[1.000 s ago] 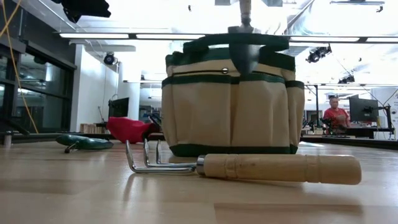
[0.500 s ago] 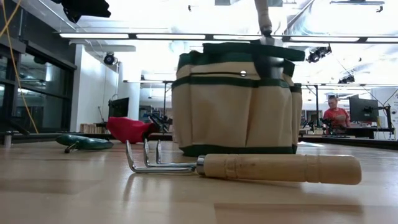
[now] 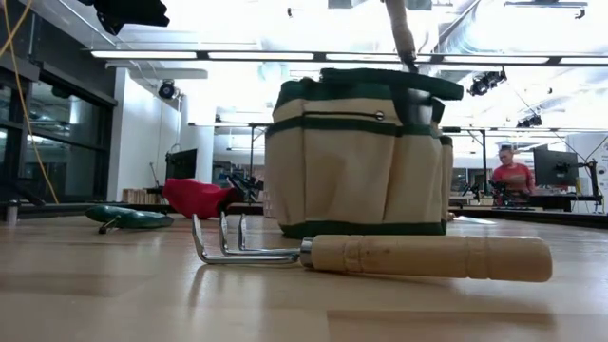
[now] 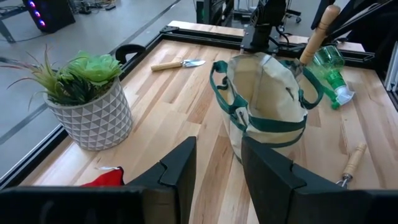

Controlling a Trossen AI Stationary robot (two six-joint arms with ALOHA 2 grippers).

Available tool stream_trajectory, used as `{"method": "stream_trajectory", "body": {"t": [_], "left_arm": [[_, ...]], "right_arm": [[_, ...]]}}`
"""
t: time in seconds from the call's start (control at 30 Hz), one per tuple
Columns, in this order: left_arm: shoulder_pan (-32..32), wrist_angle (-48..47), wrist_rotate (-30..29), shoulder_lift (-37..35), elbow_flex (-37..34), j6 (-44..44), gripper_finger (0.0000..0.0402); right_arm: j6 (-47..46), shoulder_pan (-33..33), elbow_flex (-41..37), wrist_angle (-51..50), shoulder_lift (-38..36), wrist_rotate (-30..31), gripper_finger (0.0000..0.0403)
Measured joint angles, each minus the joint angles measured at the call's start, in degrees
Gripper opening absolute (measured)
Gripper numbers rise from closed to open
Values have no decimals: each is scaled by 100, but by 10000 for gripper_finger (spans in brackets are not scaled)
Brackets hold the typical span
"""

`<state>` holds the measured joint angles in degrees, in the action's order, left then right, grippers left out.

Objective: Pick & Place Garden tools in Gardening bag
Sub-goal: Put the bottom brown trowel into the gardening bag

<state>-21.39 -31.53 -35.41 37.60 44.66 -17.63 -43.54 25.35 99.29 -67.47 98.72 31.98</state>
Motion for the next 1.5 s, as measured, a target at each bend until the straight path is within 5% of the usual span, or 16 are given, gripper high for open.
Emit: {"method": "stream_trajectory", "body": {"t": [0.57,1.5], "left_arm": [[-2,5,231,2,0,105,124],[-2,4,355,2,2,105,124]], "right_arm": [[1920,-405,0,572,0,-836,60],[2856,-602,0,191,0,-961,93]]}}
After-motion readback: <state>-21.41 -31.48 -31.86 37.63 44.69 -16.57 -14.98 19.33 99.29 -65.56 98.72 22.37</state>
